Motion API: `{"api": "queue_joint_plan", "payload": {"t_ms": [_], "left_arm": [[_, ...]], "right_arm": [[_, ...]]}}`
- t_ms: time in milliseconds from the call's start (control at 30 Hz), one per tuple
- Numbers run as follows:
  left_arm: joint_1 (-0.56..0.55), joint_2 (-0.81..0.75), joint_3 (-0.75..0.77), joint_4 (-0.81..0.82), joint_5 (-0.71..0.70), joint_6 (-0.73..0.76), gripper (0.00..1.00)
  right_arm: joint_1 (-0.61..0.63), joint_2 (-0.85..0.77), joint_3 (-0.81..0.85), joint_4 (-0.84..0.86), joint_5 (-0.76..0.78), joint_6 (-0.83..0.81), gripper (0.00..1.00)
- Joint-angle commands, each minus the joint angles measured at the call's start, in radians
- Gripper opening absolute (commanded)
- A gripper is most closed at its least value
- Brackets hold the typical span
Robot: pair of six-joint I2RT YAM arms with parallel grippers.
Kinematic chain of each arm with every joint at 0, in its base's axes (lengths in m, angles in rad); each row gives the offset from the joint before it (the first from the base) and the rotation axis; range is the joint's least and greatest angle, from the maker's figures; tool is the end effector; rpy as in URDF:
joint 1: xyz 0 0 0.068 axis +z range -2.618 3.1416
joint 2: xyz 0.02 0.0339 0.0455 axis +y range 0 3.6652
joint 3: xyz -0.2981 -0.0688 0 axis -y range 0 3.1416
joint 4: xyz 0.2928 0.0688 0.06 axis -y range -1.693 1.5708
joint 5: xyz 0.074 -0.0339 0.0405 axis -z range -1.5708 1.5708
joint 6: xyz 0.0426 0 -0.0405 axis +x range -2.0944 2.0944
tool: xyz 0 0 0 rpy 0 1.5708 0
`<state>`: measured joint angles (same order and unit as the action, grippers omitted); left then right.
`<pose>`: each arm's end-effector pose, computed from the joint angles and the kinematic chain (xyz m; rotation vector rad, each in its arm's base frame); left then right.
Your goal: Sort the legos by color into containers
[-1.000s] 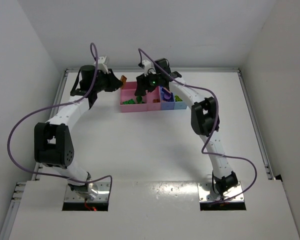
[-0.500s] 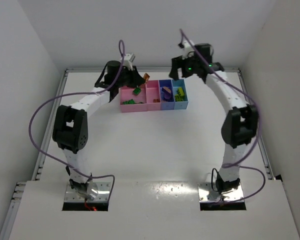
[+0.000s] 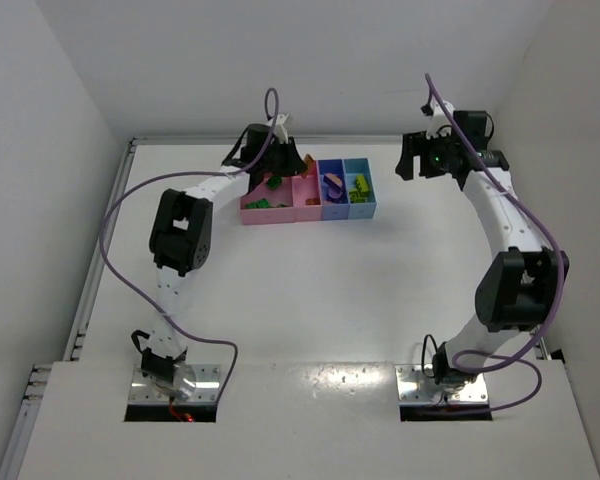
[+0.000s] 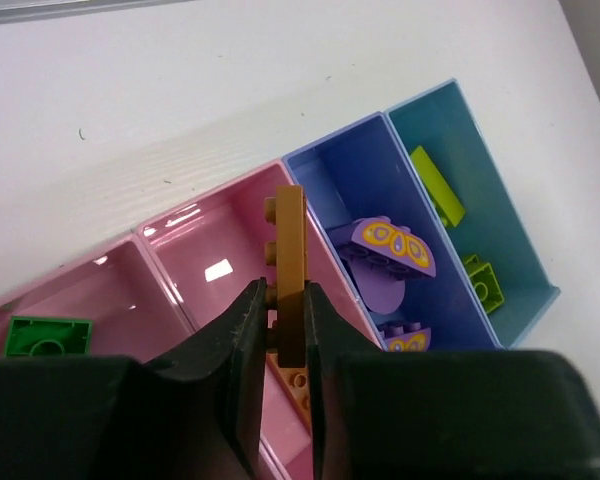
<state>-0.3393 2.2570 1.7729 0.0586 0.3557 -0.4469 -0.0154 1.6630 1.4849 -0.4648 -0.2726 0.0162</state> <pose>0.5606 -0.2136 0.2139 0.1275 2.0685 -0.8502 0.4384 0.0047 0.3486 -0.1161 2.1994 0.3018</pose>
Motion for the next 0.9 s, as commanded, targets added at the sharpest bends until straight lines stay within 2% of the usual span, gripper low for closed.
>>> {"api": "queue_joint_plan", "payload": {"t_ms": [0, 33, 100, 133, 200, 333, 367, 467, 600, 733, 767, 833, 867], "left_arm": [[-0.020, 0.016, 0.094, -0.002, -0.023, -0.006, 0.25], [-0.030, 0.016, 0.103, -0.017, -0.023, -0.006, 0.36], [-0.030, 0.032, 0.114, -0.042, -0.032, 0.004, 0.46], [-0.030, 0.032, 0.114, -0.042, -0.032, 0.004, 0.60], [-0.030, 0.032, 0.114, -0.042, -0.041, 0.004, 0.73], [-0.030, -0.061, 0.038, 0.015, -0.029, 0.025, 0.82], [-0.030, -0.089, 0.022, 0.030, -0.029, 0.037, 1.00], [-0.043, -0.200, 0.003, 0.001, -0.082, 0.129, 1.00], [-0.064, -0.307, -0.016, -0.191, -0.265, 0.218, 1.00], [-0.064, -0.424, -0.122, -0.259, -0.381, 0.249, 1.00], [-0.064, -0.447, -0.179, -0.269, -0.455, 0.249, 1.00], [-0.053, -0.512, -0.237, -0.290, -0.497, 0.249, 1.00], [-0.043, -0.537, -0.313, -0.290, -0.533, 0.249, 1.00]], "right_arm": [[-0.031, -0.077, -0.021, -0.002, -0.007, -0.018, 0.81], [-0.040, -0.077, -0.021, -0.002, -0.007, -0.018, 0.81], [-0.052, -0.086, -0.031, -0.002, -0.007, -0.018, 0.81], [-0.052, -0.086, -0.031, -0.002, -0.007, -0.018, 0.81], [-0.061, -0.086, -0.041, -0.002, -0.016, -0.018, 0.81], [-0.070, -0.095, -0.063, -0.002, -0.025, -0.030, 0.81], [-0.070, -0.106, -0.077, -0.002, -0.037, -0.047, 0.81], [-0.070, -0.118, -0.110, -0.002, -0.046, -0.058, 0.82], [-0.133, -0.152, -0.196, 0.037, -0.092, -0.030, 0.83], [-0.162, -0.196, -0.306, 0.106, -0.138, -0.021, 0.86], [-0.178, -0.215, -0.331, 0.123, -0.139, -0.021, 0.86], [-0.190, -0.233, -0.403, 0.173, -0.160, -0.021, 0.86], [-0.201, -0.246, -0.423, 0.187, -0.160, -0.021, 0.87]]}}
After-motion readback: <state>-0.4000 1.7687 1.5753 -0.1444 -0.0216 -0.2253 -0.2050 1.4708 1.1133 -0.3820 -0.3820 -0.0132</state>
